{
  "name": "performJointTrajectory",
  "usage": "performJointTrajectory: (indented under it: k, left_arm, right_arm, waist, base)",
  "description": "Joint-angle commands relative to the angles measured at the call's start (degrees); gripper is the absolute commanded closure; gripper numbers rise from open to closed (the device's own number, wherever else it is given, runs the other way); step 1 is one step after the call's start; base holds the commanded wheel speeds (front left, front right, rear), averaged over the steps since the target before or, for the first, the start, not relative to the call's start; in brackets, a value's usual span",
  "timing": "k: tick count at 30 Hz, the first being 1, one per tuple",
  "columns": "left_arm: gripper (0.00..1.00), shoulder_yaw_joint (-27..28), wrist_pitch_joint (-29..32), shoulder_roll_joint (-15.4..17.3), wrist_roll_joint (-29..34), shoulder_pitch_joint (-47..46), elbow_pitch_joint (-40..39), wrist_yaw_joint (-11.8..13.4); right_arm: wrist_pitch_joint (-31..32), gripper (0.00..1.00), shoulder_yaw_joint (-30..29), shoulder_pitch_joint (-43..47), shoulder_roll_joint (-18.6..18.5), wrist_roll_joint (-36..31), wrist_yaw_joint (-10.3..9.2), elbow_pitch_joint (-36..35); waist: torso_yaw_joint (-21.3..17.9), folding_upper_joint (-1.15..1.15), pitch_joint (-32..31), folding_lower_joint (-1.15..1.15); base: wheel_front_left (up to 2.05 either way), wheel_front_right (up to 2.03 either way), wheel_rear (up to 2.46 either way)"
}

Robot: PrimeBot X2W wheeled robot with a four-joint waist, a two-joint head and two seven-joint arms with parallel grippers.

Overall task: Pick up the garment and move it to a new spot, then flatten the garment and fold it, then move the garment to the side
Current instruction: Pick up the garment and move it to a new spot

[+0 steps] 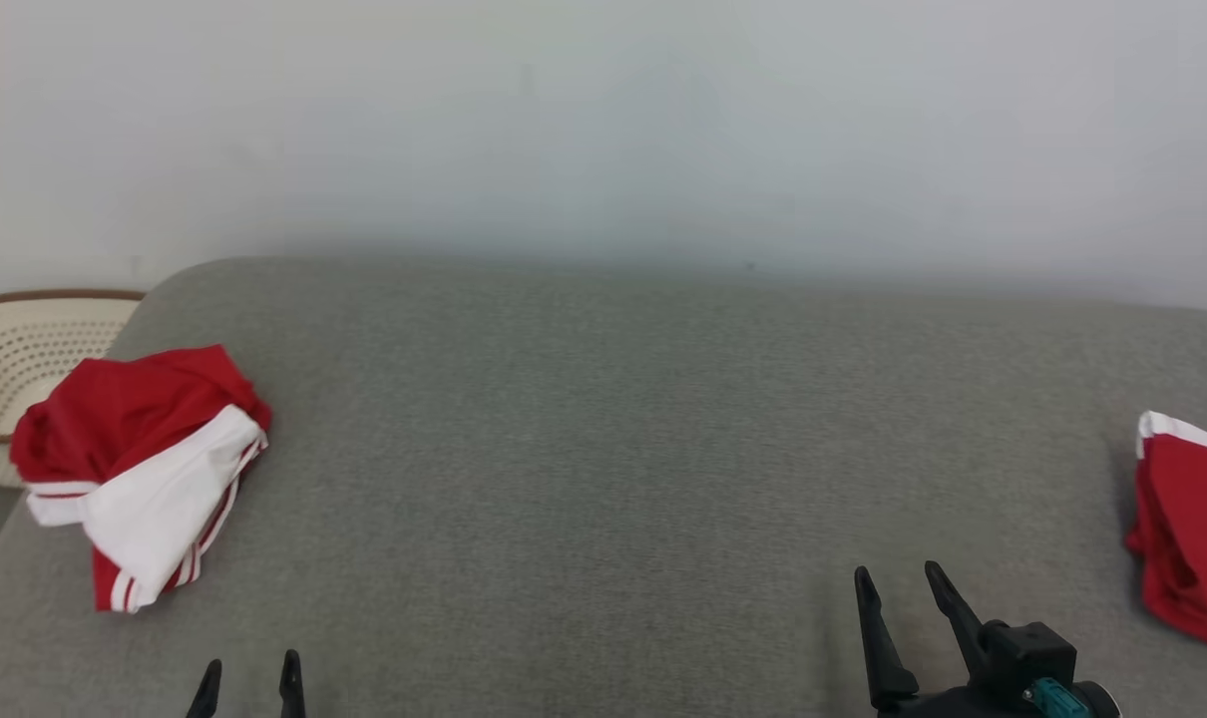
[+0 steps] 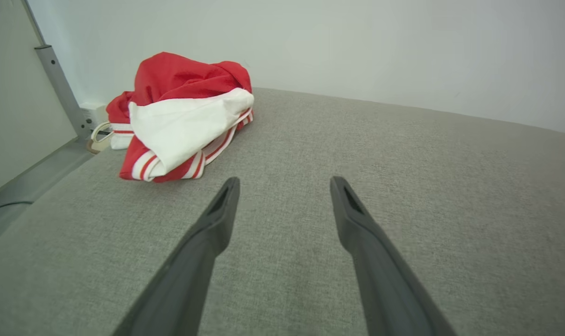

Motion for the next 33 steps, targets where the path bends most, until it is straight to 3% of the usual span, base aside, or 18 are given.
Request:
performJointTrajectory:
  k: [1, 8, 16, 24, 33]
  left_arm:
    - [0.00, 0.5, 0.0, 0.0, 0.6, 0.3, 0.2, 0.3]
    - [0.00, 2.0, 0.0, 0.0, 1.6, 0.7, 0.3, 1.6]
    - [0.00, 3.4, 0.0, 0.0, 1.7, 0.4, 1.4, 0.7]
    - [0.00, 5.1, 0.0, 0.3, 2.2, 0.3, 1.1, 0.0]
    - [0.00, 6.0, 0.0, 0.4, 0.7, -4.3, 3.6, -2.1]
  right_arm:
    - [0.0, 0.00, 0.3, -0.5, 0.1, 0.0, 0.00, -0.2]
    - [0.0, 0.00, 1.6, -0.9, 0.3, -0.7, 0.00, -0.2]
    - [0.0, 0.00, 2.6, -1.7, 0.5, 0.0, 0.00, 0.6]
    - [0.0, 0.00, 3.4, -1.8, 0.4, -1.3, 0.00, 0.9]
    - [0.0, 0.00, 3.4, -3.2, -1.2, -2.1, 0.00, 0.4]
  waist:
    - [3.5, 0.00, 0.5, -0.01]
    - [10.3, 0.00, 0.9, -0.01]
    - [16.3, 0.00, 1.6, -0.01]
    - [17.5, 0.00, 2.1, -0.01]
    - [15.7, 0.00, 5.4, -0.01]
  base:
    - [0.00, 0.00, 0.00]
    - [0.00, 0.00, 0.00]
    - [0.00, 0.00, 0.00]
    - [0.00, 0.00, 0.00]
    - [0.00, 0.00, 0.00]
